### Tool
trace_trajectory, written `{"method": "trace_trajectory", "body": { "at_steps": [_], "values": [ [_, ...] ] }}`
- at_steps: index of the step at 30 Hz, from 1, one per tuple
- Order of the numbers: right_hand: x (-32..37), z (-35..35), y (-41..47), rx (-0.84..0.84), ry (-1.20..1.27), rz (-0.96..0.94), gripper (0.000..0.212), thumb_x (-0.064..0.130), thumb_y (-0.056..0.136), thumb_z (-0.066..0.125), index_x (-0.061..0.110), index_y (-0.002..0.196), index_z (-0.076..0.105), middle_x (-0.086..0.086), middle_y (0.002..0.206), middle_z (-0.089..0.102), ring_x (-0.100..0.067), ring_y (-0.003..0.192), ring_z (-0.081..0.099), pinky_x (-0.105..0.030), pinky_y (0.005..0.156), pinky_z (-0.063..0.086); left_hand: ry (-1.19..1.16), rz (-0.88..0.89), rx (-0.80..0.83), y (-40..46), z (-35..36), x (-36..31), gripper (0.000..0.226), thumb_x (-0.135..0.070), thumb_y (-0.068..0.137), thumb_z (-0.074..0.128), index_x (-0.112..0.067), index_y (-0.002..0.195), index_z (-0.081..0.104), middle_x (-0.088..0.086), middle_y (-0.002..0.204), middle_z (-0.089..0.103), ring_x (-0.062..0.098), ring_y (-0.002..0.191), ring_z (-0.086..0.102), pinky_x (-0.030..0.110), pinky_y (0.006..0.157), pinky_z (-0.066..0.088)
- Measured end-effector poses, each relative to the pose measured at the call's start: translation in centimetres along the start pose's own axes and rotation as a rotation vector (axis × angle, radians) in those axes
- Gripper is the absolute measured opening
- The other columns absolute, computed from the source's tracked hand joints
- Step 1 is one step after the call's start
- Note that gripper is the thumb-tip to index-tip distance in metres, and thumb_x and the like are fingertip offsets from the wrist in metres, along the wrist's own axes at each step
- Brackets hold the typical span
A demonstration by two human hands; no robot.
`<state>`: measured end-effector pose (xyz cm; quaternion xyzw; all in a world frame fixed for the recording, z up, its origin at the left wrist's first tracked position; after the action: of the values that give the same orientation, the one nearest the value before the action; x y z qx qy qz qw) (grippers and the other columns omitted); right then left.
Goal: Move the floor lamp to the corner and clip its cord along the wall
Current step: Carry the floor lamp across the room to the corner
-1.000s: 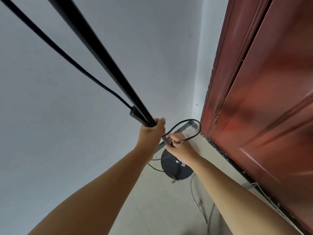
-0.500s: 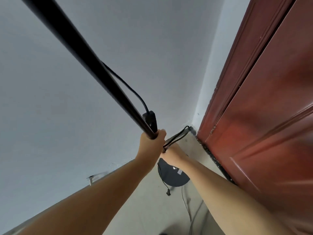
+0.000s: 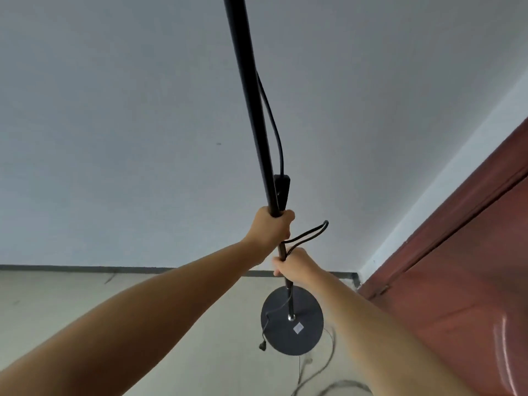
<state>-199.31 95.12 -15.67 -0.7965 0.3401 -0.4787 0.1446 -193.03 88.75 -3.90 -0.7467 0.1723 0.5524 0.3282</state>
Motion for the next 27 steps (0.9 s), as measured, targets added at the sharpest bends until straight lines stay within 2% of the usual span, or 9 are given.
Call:
{"method": "trace_trajectory", "body": {
  "at_steps": [4,8,12,14,16,19,24,27],
  "values": [
    [7.2,4.0,-2.9,0.099,-0.140,-0.086,0.033,0.026,0.087,0.049,0.009,0.081,0.076,0.011,0.066,0.064,-0.009,0.065,0.058,-0.025,0.069,0.042,-0.074,0.042,-0.103,-4.3,-7.6,-1.8,0.023,-0.009,0.080,0.049,-0.012,0.059,0.039,0.004,0.052,0.041,0.015,0.048,0.041,0.023,0.055,0.043],
    [12.8,10.4,-4.4,0.179,-0.199,-0.124,0.030,0.024,0.085,0.048,0.009,0.080,0.074,0.007,0.078,0.071,-0.012,0.075,0.062,-0.031,0.088,0.048,-0.106,0.042,-0.203,-7.8,-15.8,-0.5,0.024,-0.010,0.079,0.050,-0.012,0.057,0.040,0.004,0.050,0.041,0.015,0.047,0.041,0.026,0.058,0.045],
    [18.6,18.7,-5.2,0.231,-0.294,-0.182,0.031,0.023,0.084,0.048,0.007,0.084,0.075,0.004,0.085,0.073,-0.012,0.078,0.062,-0.033,0.092,0.048,-0.139,0.030,-0.285,-11.4,-25.0,2.6,0.023,-0.010,0.080,0.049,-0.012,0.058,0.041,0.004,0.051,0.041,0.015,0.047,0.041,0.025,0.057,0.045],
    [21.7,23.2,-5.6,0.268,-0.341,-0.210,0.030,0.024,0.083,0.048,0.009,0.082,0.075,0.003,0.088,0.074,-0.014,0.081,0.064,-0.032,0.089,0.049,-0.149,0.024,-0.326,-13.4,-30.0,4.1,0.022,-0.010,0.080,0.049,-0.012,0.060,0.041,0.004,0.052,0.041,0.015,0.048,0.041,0.024,0.057,0.046],
    [25.2,27.7,-6.2,0.303,-0.393,-0.239,0.030,0.026,0.082,0.049,0.011,0.079,0.075,0.006,0.080,0.071,-0.013,0.076,0.062,-0.029,0.079,0.049,-0.160,0.020,-0.381,-15.6,-35.4,5.3,0.020,-0.010,0.081,0.048,-0.011,0.061,0.042,0.004,0.053,0.042,0.016,0.049,0.042,0.024,0.058,0.046],
    [30.8,34.5,-7.1,0.355,-0.438,-0.302,0.029,0.027,0.082,0.049,0.013,0.074,0.072,0.006,0.077,0.070,-0.013,0.073,0.061,-0.029,0.080,0.052,-0.172,0.016,-0.459,-18.8,-43.4,6.8,0.019,-0.011,0.081,0.048,-0.010,0.062,0.043,0.005,0.054,0.044,0.016,0.049,0.044,0.022,0.056,0.046],
    [39.9,45.8,-8.6,0.467,-0.526,-0.417,0.027,0.027,0.084,0.049,0.014,0.072,0.070,0.010,0.073,0.069,-0.007,0.066,0.059,-0.019,0.059,0.046,-0.187,-0.002,-0.616,-23.9,-56.2,9.6,0.021,-0.011,0.081,0.048,-0.009,0.060,0.045,0.003,0.051,0.046,0.014,0.047,0.047,0.016,0.046,0.045],
    [44.9,52.8,-9.1,0.564,-0.591,-0.506,0.029,0.026,0.085,0.049,0.012,0.069,0.069,0.007,0.075,0.070,-0.008,0.069,0.060,-0.019,0.059,0.048,-0.186,-0.033,-0.727,-26.8,-63.5,11.8,0.020,-0.013,0.080,0.049,-0.010,0.060,0.046,0.002,0.051,0.048,0.013,0.047,0.049,0.020,0.051,0.043]
  ]
}}
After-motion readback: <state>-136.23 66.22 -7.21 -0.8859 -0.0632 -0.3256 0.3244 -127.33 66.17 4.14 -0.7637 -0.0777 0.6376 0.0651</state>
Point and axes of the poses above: each hand's wrist, its own y-axis towards the middle knuckle, its own z-axis out of the palm, x = y × z, the point moved 7 cm from there along y, towards the middle knuckle
